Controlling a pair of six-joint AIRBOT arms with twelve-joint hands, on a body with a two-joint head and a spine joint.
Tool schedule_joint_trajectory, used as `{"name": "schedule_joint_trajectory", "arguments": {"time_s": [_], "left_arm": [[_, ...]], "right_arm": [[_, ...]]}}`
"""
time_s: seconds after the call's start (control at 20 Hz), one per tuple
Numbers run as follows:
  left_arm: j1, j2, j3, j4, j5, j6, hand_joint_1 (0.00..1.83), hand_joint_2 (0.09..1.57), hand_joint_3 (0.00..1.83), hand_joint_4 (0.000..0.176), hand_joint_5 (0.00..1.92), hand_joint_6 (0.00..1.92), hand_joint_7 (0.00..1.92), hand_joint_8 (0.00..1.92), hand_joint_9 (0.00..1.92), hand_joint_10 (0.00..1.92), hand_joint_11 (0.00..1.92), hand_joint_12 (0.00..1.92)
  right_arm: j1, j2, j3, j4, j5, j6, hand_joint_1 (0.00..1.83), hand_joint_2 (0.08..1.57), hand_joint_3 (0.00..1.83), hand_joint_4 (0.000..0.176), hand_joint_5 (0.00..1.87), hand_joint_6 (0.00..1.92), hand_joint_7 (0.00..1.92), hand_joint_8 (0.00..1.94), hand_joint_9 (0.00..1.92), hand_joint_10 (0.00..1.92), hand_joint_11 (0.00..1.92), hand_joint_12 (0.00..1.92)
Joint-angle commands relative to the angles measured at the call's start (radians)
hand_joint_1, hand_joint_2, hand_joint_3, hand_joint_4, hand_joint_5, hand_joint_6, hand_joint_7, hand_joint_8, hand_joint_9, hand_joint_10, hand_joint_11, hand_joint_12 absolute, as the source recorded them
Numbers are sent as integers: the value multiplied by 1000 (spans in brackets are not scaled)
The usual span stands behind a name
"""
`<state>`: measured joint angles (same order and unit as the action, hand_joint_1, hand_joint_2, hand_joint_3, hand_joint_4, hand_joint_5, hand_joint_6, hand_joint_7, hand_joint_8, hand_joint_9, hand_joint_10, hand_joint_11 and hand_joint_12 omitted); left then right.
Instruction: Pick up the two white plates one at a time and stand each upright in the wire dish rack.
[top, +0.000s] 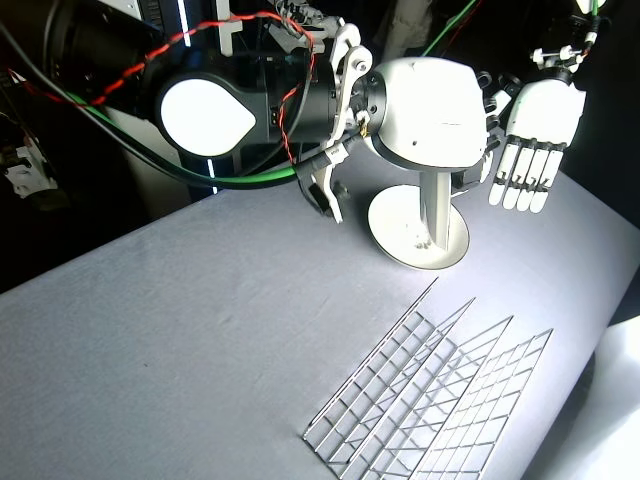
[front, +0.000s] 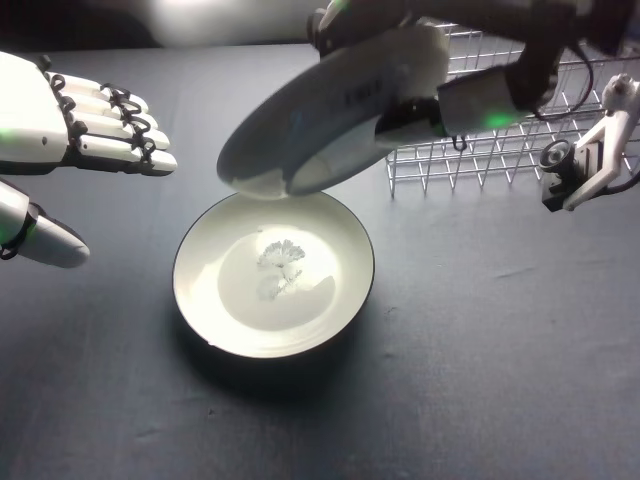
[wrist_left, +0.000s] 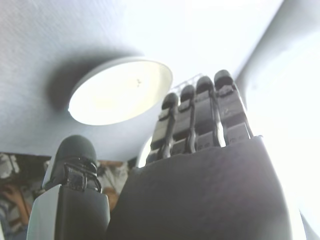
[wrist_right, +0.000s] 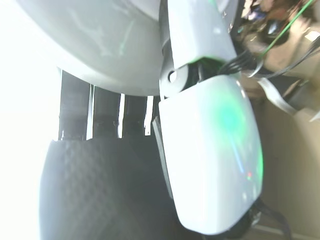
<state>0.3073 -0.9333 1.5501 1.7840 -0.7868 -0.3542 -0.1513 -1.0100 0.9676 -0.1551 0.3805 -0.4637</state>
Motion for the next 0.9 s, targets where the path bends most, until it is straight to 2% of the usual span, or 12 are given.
{"name": "schedule_joint_trajectory", "arguments": {"time_s": [0.0, 0.1, 0.3, 0.4, 0.55, 0.85], "left_arm": [[-6, 4, 8, -54, -1, -4, 0, 1214, 2, 0, 0, 0, 0, 0, 0, 0, 0, 0], [-6, 5, 10, -54, -1, -5, 0, 1213, 2, 0, 0, 0, 0, 0, 0, 0, 0, 0], [-6, -2, 20, -54, 2, -10, 0, 1214, 1, 0, 0, 0, 0, 0, 0, 0, 0, 0], [-6, -5, 22, -54, 0, -10, 0, 1208, 0, 0, 0, 0, 0, 0, 0, 0, 0, 0], [0, -10, 28, -54, -5, -10, 0, 1212, 1, 0, 0, 0, 0, 0, 0, 0, 0, 0], [1, -30, 52, -49, -4, -9, 0, 1214, 2, 0, 0, 0, 0, 0, 0, 0, 0, 0]], "right_arm": [[29, 12, -5, 46, 114, 14, 1387, 1082, 1, 0, 916, 1007, 1052, 823, 1053, 987, 969, 878], [55, 22, -5, 144, 63, 15, 1388, 1079, 1, 0, 930, 976, 1049, 819, 1064, 983, 954, 885], [95, 26, 9, 226, 8, 17, 1390, 1071, 1, 0, 948, 958, 1078, 773, 1071, 958, 973, 872], [105, 25, 19, 232, 2, 18, 1386, 1082, 1, 0, 920, 986, 1056, 833, 1045, 991, 951, 886], [119, 23, 45, 246, -15, 17, 1389, 1072, 1, 0, 946, 958, 1081, 790, 1058, 965, 965, 883], [135, 7, 138, 249, -36, 14, 1387, 1080, 0, 0, 927, 963, 1068, 826, 1045, 986, 962, 895]]}}
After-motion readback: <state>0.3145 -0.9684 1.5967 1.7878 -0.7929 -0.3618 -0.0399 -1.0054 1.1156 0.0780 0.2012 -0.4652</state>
